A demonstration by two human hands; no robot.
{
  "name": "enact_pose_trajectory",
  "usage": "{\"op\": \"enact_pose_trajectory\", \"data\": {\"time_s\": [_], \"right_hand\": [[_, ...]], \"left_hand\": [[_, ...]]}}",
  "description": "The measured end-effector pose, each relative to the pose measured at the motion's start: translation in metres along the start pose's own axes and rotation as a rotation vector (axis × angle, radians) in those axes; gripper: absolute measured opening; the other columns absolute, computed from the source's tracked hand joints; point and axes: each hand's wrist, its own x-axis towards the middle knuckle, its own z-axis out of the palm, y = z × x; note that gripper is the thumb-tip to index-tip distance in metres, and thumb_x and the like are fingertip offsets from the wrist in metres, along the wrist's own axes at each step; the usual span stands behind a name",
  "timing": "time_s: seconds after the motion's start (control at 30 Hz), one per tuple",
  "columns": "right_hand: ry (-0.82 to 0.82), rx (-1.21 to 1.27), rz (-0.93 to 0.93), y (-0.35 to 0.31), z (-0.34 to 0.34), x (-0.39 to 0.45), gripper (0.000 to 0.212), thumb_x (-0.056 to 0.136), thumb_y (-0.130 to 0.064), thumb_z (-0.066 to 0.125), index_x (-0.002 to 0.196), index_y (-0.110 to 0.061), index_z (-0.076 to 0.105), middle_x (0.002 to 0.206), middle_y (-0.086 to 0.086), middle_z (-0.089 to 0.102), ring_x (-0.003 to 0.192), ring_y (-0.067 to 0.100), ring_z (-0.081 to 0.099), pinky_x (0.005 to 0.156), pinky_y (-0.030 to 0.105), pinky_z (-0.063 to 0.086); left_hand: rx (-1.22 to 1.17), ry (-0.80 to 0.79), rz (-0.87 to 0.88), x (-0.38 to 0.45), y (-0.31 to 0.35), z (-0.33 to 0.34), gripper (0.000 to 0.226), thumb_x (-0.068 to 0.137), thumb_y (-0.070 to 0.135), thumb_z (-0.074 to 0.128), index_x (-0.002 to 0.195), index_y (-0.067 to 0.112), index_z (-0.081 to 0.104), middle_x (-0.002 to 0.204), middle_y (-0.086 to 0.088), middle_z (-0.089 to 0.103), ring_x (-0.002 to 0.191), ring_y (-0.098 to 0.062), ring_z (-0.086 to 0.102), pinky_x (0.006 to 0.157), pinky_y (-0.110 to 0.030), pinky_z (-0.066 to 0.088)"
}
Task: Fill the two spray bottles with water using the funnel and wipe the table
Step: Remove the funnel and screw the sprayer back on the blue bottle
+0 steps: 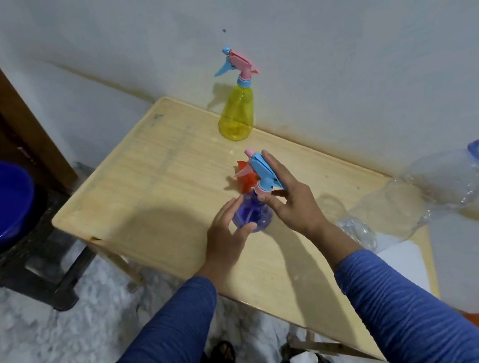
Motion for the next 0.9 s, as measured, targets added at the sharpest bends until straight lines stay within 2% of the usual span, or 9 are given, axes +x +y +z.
{"op": "enact_pose_trajectory", "data": {"time_s": [0.17, 0.27, 0.37, 0.47, 0.53, 0.6, 0.67, 0.8, 0.9], "right_hand": [[-0.042, -0.052, -0.060, 0.002, -0.004, 0.002, 0.066, 0.091, -0.011, 0.058, 0.139, -0.045, 0.028, 0.134, -0.041, 0.032, 0.115, -0.022, 0.040, 0.093, 0.009, 0.042], [0.045, -0.027, -0.065, 0.004, 0.006, 0.001, 0.066, 0.088, -0.005, 0.060, 0.139, -0.038, 0.033, 0.134, -0.035, 0.038, 0.116, -0.020, 0.039, 0.096, 0.006, 0.034], [0.164, -0.021, -0.062, 0.006, 0.019, -0.003, 0.068, 0.086, -0.008, 0.063, 0.140, -0.034, 0.030, 0.117, -0.012, 0.052, 0.104, -0.014, 0.045, 0.087, 0.000, 0.032], [0.202, -0.035, -0.064, 0.011, 0.024, -0.003, 0.074, 0.082, -0.007, 0.068, 0.138, -0.036, 0.029, 0.099, 0.010, 0.052, 0.090, -0.001, 0.045, 0.080, 0.002, 0.035], [0.187, -0.026, -0.053, 0.010, 0.021, -0.001, 0.070, 0.080, -0.012, 0.070, 0.135, -0.038, 0.035, 0.097, 0.007, 0.053, 0.090, 0.005, 0.047, 0.082, 0.004, 0.037], [0.142, -0.018, -0.067, 0.008, 0.015, -0.001, 0.062, 0.083, -0.018, 0.066, 0.133, -0.042, 0.038, 0.111, -0.017, 0.054, 0.101, 0.002, 0.049, 0.090, 0.012, 0.040], [0.075, 0.003, -0.086, 0.007, 0.009, -0.003, 0.057, 0.089, -0.013, 0.059, 0.134, -0.041, 0.037, 0.126, -0.035, 0.043, 0.117, -0.007, 0.046, 0.099, 0.017, 0.040], [0.090, 0.069, -0.091, 0.008, 0.011, -0.006, 0.052, 0.090, 0.000, 0.053, 0.132, -0.030, 0.043, 0.127, -0.026, 0.047, 0.114, -0.009, 0.051, 0.096, 0.013, 0.043], [0.208, 0.065, -0.059, 0.007, 0.023, -0.004, 0.050, 0.082, -0.009, 0.067, 0.120, -0.035, 0.048, 0.111, -0.002, 0.057, 0.102, 0.008, 0.054, 0.089, 0.023, 0.048]], "left_hand": [[0.012, 0.003, 0.009, 0.000, 0.002, 0.000, 0.062, 0.072, 0.030, 0.063, 0.133, 0.028, 0.050, 0.136, 0.011, 0.049, 0.118, -0.001, 0.046, 0.081, 0.003, 0.028], [0.035, -0.004, 0.006, 0.002, 0.000, 0.001, 0.061, 0.074, 0.030, 0.063, 0.134, 0.029, 0.048, 0.138, 0.011, 0.047, 0.121, -0.003, 0.045, 0.087, -0.007, 0.032], [0.055, -0.004, 0.014, 0.003, -0.002, 0.002, 0.061, 0.076, 0.027, 0.066, 0.134, 0.029, 0.048, 0.140, 0.011, 0.047, 0.123, -0.004, 0.044, 0.093, -0.012, 0.032], [0.059, -0.013, 0.014, 0.003, -0.006, 0.002, 0.061, 0.075, 0.029, 0.064, 0.133, 0.033, 0.048, 0.139, 0.014, 0.047, 0.123, -0.001, 0.044, 0.094, -0.013, 0.035], [0.081, -0.027, 0.020, 0.004, -0.008, 0.002, 0.062, 0.072, 0.035, 0.060, 0.133, 0.036, 0.046, 0.137, 0.016, 0.047, 0.122, 0.000, 0.045, 0.097, -0.021, 0.040], [0.093, -0.036, 0.018, 0.005, -0.008, 0.003, 0.063, 0.072, 0.037, 0.058, 0.133, 0.038, 0.045, 0.137, 0.017, 0.047, 0.121, -0.001, 0.045, 0.096, -0.021, 0.041], [0.091, -0.041, 0.009, 0.005, -0.006, 0.003, 0.063, 0.071, 0.037, 0.058, 0.133, 0.039, 0.045, 0.136, 0.017, 0.048, 0.119, -0.001, 0.046, 0.090, -0.014, 0.038], [0.111, -0.036, 0.020, 0.006, -0.006, 0.003, 0.061, 0.071, 0.038, 0.058, 0.131, 0.040, 0.045, 0.131, 0.019, 0.051, 0.115, -0.001, 0.049, 0.083, -0.010, 0.036], [0.115, -0.030, 0.039, 0.007, -0.006, 0.003, 0.057, 0.072, 0.038, 0.059, 0.128, 0.037, 0.048, 0.125, 0.019, 0.054, 0.110, -0.002, 0.052, 0.078, -0.009, 0.037]]}}
